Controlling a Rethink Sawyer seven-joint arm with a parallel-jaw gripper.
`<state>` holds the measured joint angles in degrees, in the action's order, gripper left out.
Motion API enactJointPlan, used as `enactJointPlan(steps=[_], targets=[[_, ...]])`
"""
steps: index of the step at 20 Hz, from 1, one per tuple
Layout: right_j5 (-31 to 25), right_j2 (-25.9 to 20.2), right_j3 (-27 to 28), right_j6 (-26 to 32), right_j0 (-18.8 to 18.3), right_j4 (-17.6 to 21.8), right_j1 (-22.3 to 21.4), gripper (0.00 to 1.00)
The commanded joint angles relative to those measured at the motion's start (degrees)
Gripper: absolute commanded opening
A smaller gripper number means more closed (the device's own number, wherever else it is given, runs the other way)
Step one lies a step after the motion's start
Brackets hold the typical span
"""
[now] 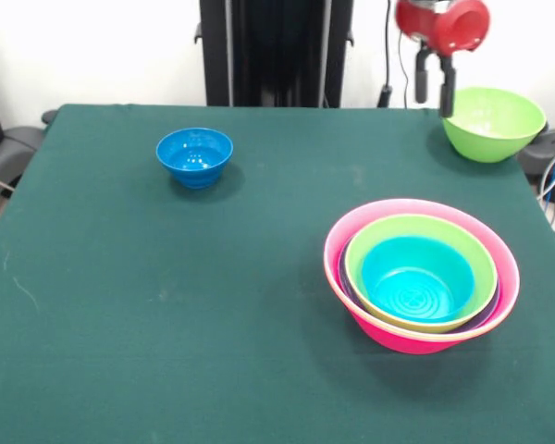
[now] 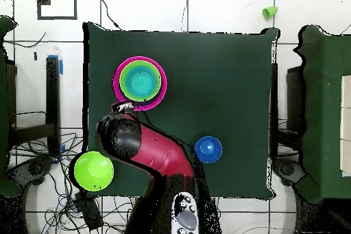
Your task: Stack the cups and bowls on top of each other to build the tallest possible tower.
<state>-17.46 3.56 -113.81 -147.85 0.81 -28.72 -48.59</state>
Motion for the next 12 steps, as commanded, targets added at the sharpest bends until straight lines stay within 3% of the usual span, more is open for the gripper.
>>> enactJointPlan(steps=[1, 12], targets=[[-0.86, 3.37, 0.0, -17.91, 4.42, -5.55, 3.29, 1.0], [3.85, 1.4, -0.76, -18.86, 5.05, -7.58, 6.36, 1.0]])
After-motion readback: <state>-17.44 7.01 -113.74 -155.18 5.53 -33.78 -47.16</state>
